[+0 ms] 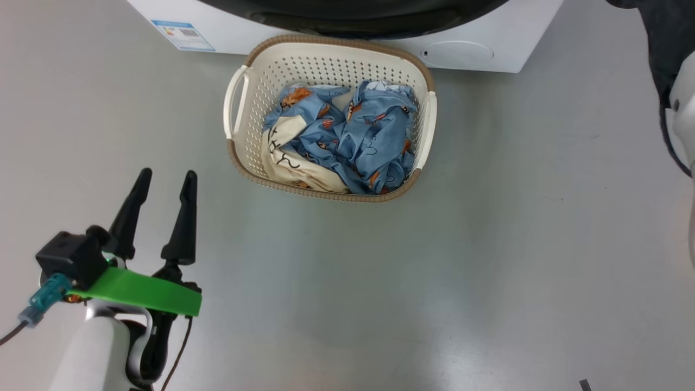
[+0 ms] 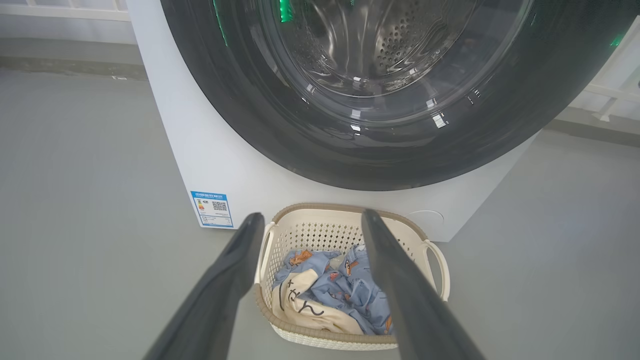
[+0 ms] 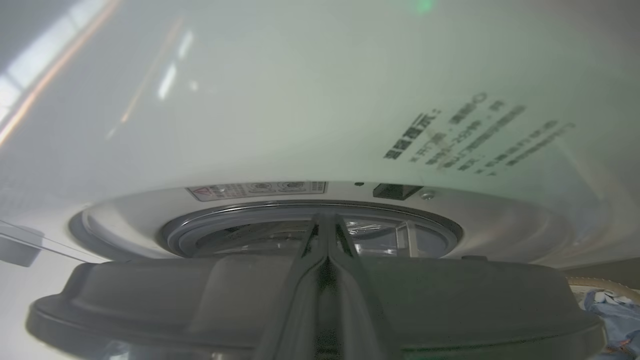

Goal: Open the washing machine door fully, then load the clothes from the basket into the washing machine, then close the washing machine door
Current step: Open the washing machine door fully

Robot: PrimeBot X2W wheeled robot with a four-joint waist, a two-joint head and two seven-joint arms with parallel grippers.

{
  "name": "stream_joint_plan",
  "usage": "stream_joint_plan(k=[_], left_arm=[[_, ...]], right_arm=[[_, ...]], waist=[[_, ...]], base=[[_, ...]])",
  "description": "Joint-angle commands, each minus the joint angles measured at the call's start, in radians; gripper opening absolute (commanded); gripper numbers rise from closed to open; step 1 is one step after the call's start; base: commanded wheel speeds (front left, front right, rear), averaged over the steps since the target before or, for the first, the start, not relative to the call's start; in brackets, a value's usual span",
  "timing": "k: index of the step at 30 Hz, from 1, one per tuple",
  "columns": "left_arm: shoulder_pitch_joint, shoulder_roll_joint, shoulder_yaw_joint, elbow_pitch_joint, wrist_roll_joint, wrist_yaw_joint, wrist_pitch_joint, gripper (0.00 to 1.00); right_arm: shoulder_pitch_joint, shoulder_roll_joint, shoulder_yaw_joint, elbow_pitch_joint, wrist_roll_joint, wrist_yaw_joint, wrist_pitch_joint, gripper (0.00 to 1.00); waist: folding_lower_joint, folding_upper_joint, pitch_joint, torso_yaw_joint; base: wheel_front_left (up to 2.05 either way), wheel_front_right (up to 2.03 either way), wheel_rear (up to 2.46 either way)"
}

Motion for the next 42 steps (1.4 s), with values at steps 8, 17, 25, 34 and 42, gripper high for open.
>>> stream_joint_plan(k=[8, 17, 25, 34, 42], left_arm=[[-0.013, 0.036, 0.041, -0.029, 0.006, -0.002, -0.006, 1.00], [-0.012, 0.035, 0.043, -0.034, 0.010, -0.002, -0.006, 1.00], [0.001, 0.045, 0.052, -0.040, 0.017, -0.002, -0.006, 1.00], [0.025, 0.049, 0.060, -0.051, 0.024, -0.002, -0.006, 1.00], [0.040, 0.056, 0.065, -0.066, 0.023, -0.002, -0.006, 1.00]], right_arm=[[-0.033, 0.024, 0.036, -0.036, -0.021, 0.002, 0.156, 0.00], [-0.006, 0.022, 0.046, -0.110, -0.001, 0.002, 0.305, 0.00], [0.083, 0.019, 0.038, -0.156, 0.020, 0.002, 0.462, 0.00], [0.154, 0.045, 0.019, -0.192, 0.049, 0.002, 0.621, 0.00], [0.248, 0.085, 0.018, -0.291, 0.092, 0.002, 0.813, 0.00]], waist=[[0.0000, 0.0000, -0.008, 0.005], [0.0000, 0.0000, -0.012, 0.005], [0.0000, 0.0000, -0.044, -0.004], [0.0000, 0.0000, -0.075, -0.016], [0.0000, 0.0000, -0.108, -0.031]], base=[[0.00, 0.00, 0.00], [0.00, 0.00, 0.00], [0.00, 0.00, 0.00], [0.00, 0.00, 0.00], [0.00, 0.00, 0.00]])
